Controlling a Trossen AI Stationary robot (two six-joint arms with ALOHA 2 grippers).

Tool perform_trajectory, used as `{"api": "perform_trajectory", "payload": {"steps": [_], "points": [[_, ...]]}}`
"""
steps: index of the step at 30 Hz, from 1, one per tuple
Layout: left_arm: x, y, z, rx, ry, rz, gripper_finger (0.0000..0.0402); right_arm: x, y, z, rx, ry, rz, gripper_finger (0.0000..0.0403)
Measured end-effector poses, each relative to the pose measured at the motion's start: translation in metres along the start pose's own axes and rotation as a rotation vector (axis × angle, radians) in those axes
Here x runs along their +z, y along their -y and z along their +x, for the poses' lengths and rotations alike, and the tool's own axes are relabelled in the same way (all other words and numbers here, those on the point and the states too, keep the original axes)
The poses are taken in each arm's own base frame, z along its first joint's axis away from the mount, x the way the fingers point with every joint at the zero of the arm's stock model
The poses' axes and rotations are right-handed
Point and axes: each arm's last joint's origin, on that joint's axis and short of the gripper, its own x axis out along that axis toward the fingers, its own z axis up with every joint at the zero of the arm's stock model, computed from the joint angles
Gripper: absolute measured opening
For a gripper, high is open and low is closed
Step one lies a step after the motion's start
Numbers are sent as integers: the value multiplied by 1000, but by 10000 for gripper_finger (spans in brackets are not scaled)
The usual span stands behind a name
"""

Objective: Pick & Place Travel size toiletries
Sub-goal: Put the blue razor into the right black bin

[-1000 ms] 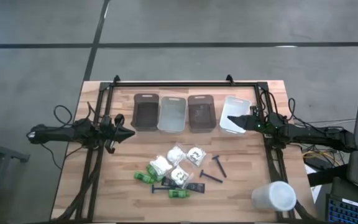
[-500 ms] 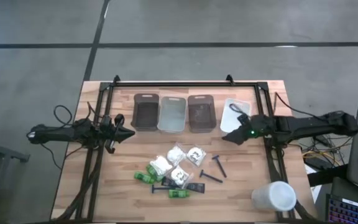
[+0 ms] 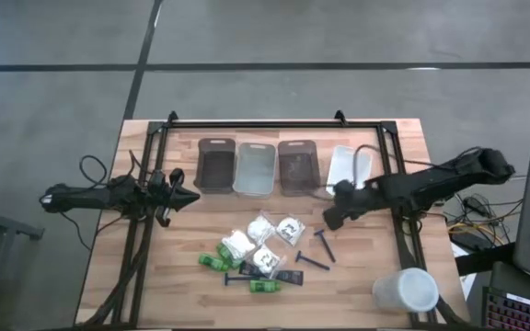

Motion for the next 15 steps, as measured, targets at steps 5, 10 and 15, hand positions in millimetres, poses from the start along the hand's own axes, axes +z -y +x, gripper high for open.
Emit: {"api": "perform_trajectory", "payload": {"steps": [5, 10, 15], "points": [[0, 0, 0, 0, -1, 0, 19, -12, -25, 23, -66, -49, -32, 363], [0, 0, 0, 0, -1, 0, 19, -20, -45, 44, -130, -80, -27, 363], [0, 0, 0, 0, 0, 0, 19, -26, -60, 61, -193, -98, -37, 345]]}}
